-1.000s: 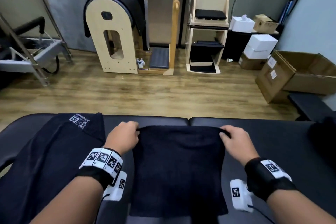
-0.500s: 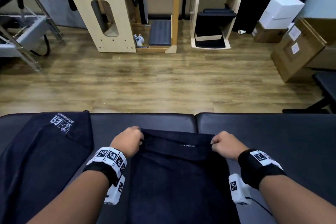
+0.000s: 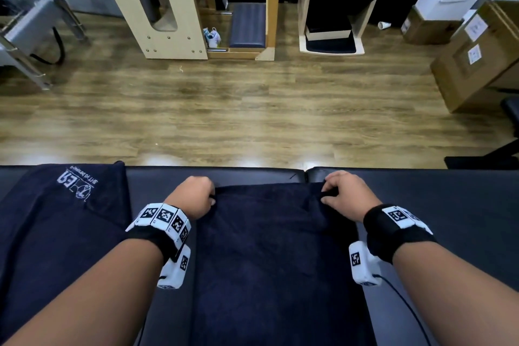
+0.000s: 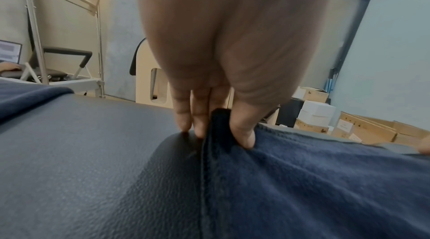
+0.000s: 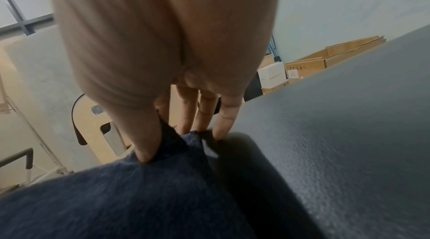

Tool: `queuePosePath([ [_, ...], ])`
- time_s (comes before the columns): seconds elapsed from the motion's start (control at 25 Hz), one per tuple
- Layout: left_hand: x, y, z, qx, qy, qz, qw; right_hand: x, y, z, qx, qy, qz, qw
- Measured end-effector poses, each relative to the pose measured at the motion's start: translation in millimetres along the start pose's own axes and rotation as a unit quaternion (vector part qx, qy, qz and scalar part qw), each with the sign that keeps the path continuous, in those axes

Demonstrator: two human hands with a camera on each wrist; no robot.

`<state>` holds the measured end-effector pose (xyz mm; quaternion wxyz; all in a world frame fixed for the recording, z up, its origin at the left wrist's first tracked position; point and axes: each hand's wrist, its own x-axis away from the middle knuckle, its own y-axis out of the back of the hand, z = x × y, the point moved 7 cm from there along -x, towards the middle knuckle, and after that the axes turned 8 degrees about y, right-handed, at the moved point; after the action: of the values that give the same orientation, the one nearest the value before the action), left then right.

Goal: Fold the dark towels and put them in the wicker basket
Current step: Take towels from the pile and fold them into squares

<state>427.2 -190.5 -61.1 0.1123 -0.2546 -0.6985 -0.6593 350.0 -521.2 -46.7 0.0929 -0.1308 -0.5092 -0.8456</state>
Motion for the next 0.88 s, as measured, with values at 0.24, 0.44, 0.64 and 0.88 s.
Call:
queuePosePath([
  [0.24,10,15,15,0.086,0.021,0.021,0.996,5,12,-7,-0.038,-0.041,-0.048,0.997],
  [0.44,46,82,21,0.226,0.017,-0.031,0.973,24,75,6,-0.092,0.005,-0.144,0.985],
  [0.64,117,195,22,0.331,-0.056,-0.201,0.920,72,186,70,-0.098,0.069,-0.309,0.944],
  [0.88,253,275,19,0.238,-0.186,-0.445,0.843,180,258,142,-0.027,0.191,-0.412,0.891],
])
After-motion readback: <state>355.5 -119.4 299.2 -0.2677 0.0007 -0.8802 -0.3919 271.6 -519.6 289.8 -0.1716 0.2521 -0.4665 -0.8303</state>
